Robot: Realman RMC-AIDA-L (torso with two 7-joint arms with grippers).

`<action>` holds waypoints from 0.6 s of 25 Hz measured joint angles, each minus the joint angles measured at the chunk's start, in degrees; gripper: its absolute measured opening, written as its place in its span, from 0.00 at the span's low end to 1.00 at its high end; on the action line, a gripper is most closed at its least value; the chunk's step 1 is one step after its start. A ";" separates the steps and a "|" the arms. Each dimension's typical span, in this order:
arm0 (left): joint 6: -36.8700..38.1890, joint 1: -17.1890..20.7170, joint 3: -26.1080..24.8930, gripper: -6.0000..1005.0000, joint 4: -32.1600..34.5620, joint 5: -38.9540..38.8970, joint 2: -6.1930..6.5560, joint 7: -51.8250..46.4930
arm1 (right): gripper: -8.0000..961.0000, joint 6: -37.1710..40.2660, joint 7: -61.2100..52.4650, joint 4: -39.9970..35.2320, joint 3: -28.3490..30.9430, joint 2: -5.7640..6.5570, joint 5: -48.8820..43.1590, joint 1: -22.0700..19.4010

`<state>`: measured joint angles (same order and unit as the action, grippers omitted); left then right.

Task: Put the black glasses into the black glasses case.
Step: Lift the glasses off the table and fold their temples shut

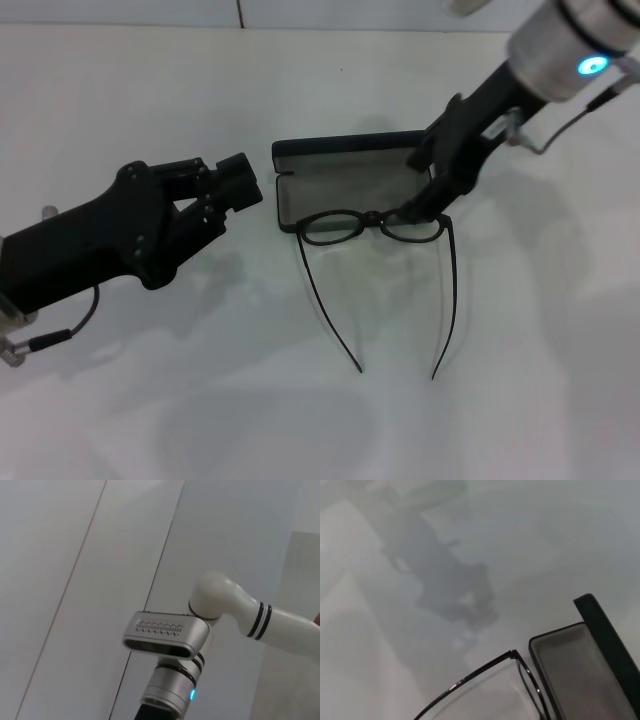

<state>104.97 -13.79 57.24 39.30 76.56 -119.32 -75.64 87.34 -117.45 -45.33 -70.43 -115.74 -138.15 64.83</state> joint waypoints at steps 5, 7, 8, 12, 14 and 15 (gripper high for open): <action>-0.12 -0.17 0.18 0.17 -1.75 0.67 -0.10 1.51 | 0.72 -4.84 -1.94 6.79 -3.57 -0.22 0.09 5.18; -0.08 -0.18 0.33 0.17 -2.33 1.45 -0.20 2.03 | 0.71 -5.73 -1.73 7.59 -3.68 -0.27 0.34 5.68; -0.03 -0.22 0.40 0.17 -2.90 1.96 -0.25 2.36 | 0.71 -6.15 -1.64 7.78 -3.71 -0.33 0.37 5.80; 0.13 -0.45 0.52 0.17 -5.88 3.63 -0.32 5.09 | 0.69 -8.16 -1.56 9.48 -4.55 -0.43 0.95 6.03; 0.20 -0.47 0.55 0.17 -7.10 3.89 -0.35 6.22 | 0.69 -9.29 -1.38 10.52 -5.52 -0.44 1.63 6.15; 0.21 -0.46 0.55 0.17 -7.52 3.92 -0.33 6.60 | 0.68 -10.34 -1.06 11.46 -6.73 -0.45 2.51 6.22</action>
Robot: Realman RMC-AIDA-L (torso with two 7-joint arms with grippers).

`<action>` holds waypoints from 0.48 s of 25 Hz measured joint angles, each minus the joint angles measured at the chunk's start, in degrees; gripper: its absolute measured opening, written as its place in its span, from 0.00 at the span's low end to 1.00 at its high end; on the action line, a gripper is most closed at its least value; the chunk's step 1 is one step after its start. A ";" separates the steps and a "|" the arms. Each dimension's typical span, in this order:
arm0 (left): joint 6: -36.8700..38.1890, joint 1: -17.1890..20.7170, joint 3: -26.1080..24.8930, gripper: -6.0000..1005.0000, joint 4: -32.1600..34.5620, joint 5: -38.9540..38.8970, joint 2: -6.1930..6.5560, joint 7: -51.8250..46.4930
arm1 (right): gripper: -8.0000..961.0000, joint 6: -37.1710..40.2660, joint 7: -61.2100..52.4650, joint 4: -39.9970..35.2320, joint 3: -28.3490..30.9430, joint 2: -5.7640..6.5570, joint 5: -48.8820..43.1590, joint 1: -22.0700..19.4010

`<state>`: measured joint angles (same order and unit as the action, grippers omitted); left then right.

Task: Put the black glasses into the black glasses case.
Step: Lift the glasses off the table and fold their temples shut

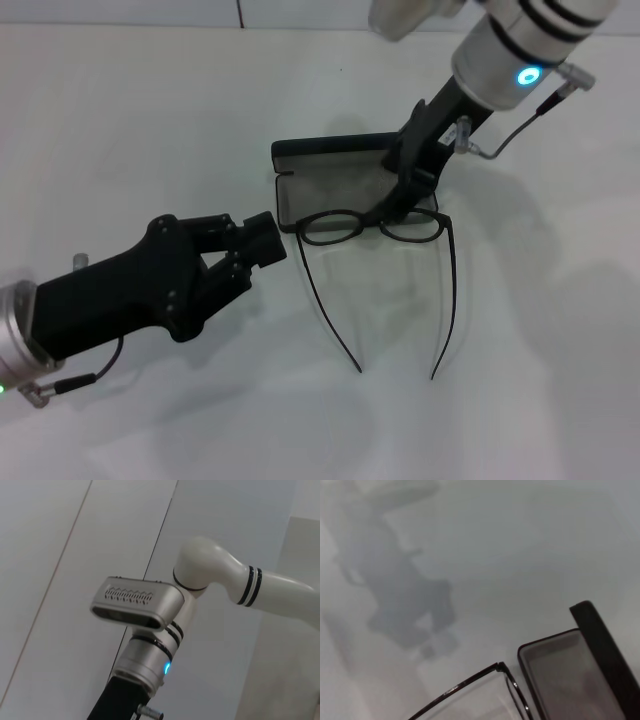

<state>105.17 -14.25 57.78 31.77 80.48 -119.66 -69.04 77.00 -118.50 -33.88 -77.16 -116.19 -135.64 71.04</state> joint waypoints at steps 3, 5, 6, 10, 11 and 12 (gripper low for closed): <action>-0.07 0.23 0.00 0.17 -0.19 0.02 0.00 0.34 | 0.67 -2.65 0.85 1.96 -3.47 0.00 3.00 0.04; -0.19 0.24 -0.02 0.17 -0.42 0.03 -0.02 0.39 | 0.67 -4.75 1.44 2.65 -6.20 0.00 5.45 -0.14; -0.22 0.17 -0.03 0.17 -0.67 0.04 -0.02 0.46 | 0.66 -6.21 2.00 2.84 -7.83 0.00 7.00 -0.49; -0.45 -0.40 -0.04 0.17 -2.53 0.06 -0.04 1.48 | 0.65 -9.42 3.65 4.12 -10.63 0.01 10.21 -1.13; -0.52 -0.52 -0.04 0.17 -2.90 0.07 -0.05 1.77 | 0.64 -9.94 3.85 4.48 -10.93 0.01 10.52 -1.15; -0.59 -0.62 -0.04 0.17 -3.27 0.07 -0.05 2.03 | 0.64 -10.35 3.93 4.86 -11.13 0.01 10.72 -1.16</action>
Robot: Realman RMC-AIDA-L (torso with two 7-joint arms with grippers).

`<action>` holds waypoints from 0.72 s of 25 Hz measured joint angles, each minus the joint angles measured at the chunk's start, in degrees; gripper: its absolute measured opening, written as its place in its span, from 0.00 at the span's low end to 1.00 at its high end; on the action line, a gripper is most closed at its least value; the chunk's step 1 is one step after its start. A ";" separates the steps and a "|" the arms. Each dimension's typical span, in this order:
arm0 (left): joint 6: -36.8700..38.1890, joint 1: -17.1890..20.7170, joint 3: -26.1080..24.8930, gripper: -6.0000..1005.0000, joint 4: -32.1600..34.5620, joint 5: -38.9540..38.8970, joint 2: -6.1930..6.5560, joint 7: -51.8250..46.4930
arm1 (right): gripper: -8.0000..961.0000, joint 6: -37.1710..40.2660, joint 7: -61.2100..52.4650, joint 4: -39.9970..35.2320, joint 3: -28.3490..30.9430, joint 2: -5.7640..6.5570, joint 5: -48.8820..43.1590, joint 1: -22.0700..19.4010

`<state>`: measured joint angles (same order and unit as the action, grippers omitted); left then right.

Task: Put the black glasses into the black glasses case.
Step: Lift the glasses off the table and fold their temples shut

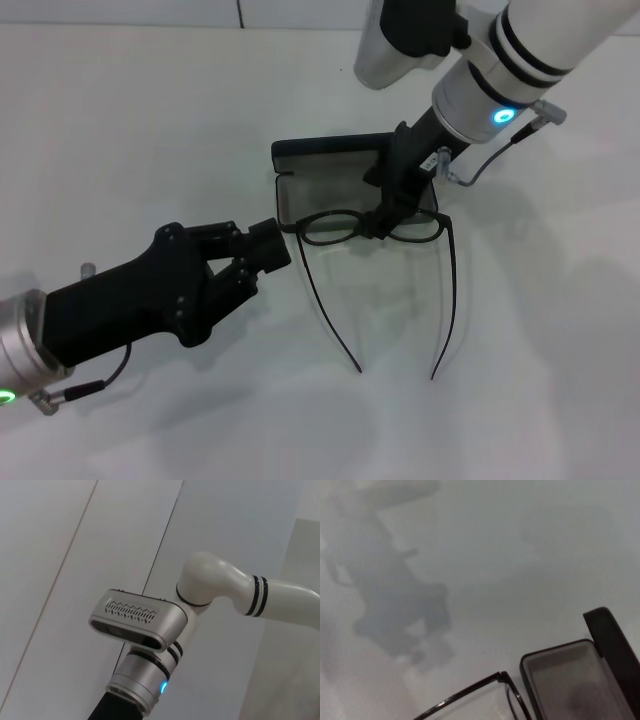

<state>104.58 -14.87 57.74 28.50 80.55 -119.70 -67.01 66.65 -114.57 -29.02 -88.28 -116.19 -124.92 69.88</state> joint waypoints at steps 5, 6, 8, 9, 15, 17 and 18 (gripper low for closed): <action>-0.15 -0.07 0.00 0.17 -0.62 0.03 0.00 0.76 | 0.62 -0.61 1.26 2.35 -0.30 0.00 1.29 0.10; -0.18 -0.08 0.00 0.17 -0.62 0.03 0.00 0.81 | 0.62 -0.61 1.38 2.68 -0.30 0.00 1.33 0.13; -0.21 -0.12 0.00 0.17 -0.64 0.02 0.00 0.86 | 0.61 -0.63 1.86 3.05 -0.32 0.00 1.75 0.08; -0.21 -0.14 0.00 0.17 -0.64 -0.01 0.00 0.87 | 0.61 -0.66 2.15 3.09 -0.33 0.00 2.08 -0.03; -0.21 -0.26 0.00 0.17 -1.19 -0.12 0.00 0.89 | 0.59 -1.79 2.93 3.28 -1.73 0.00 3.70 -0.78; -0.21 -0.33 0.00 0.17 -1.38 -0.13 0.00 0.89 | 0.58 -2.28 2.95 3.31 -2.98 0.00 4.35 -0.92; -0.21 -0.34 0.00 0.17 -1.40 -0.13 0.00 0.90 | 0.57 -2.60 2.95 3.37 -3.73 0.00 4.85 -0.98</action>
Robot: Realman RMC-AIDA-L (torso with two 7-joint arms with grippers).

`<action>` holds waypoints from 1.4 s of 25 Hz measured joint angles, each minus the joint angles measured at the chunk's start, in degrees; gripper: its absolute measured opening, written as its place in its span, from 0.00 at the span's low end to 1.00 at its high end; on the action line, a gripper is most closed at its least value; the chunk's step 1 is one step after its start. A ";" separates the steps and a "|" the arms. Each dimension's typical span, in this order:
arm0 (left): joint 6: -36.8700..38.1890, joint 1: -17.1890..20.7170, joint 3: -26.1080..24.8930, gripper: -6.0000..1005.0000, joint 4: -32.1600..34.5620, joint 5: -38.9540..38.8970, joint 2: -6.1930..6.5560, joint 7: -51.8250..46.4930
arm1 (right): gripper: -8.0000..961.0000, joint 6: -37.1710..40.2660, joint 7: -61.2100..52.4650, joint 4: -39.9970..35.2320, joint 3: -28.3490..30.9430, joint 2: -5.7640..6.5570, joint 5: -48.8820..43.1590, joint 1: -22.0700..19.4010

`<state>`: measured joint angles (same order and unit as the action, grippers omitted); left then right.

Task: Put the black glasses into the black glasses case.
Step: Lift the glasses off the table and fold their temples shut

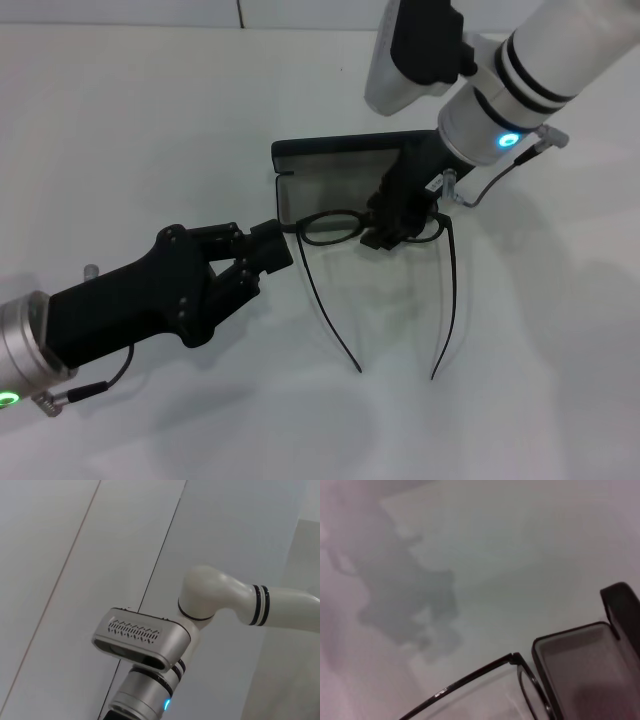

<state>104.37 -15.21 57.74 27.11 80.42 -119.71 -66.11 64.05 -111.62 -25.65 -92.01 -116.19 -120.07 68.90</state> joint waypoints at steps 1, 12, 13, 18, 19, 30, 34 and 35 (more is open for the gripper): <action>0.00 0.00 0.00 0.17 -0.02 0.03 0.00 0.01 | 0.55 -0.37 0.00 0.08 -0.74 0.00 0.61 -0.03; 0.04 -0.77 0.00 0.17 -1.86 0.17 0.00 0.65 | 0.50 -1.70 0.07 0.34 -2.56 0.00 3.00 -0.13; 0.04 -0.86 0.00 0.17 -1.97 0.17 0.00 0.68 | 0.48 -1.72 0.12 0.34 -2.56 -0.01 3.02 -0.13; 0.04 -1.01 0.00 0.17 -2.08 0.18 0.00 0.69 | 0.38 -1.80 0.17 0.34 -2.56 -0.01 3.24 -0.24; 0.04 -1.05 0.00 0.17 -2.08 0.18 0.00 0.70 | 0.35 -1.80 0.15 0.34 -2.56 0.00 3.24 -0.27; 0.04 -1.22 0.00 0.17 -2.06 0.17 0.00 0.72 | 0.22 -1.56 -0.28 0.34 -2.56 0.00 3.24 -0.59; 0.04 -1.22 0.00 0.17 -2.06 0.17 0.00 0.72 | 0.19 -1.47 -0.30 0.34 -2.56 0.00 3.22 -0.64; 0.04 -1.22 0.00 0.17 -2.08 0.17 0.00 0.72 | 0.18 -1.44 -0.31 0.34 -2.56 0.00 3.21 -0.66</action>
<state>104.41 -16.44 57.74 25.03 80.60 -119.70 -65.39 62.61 -111.93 -25.31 -94.57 -116.19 -116.86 68.24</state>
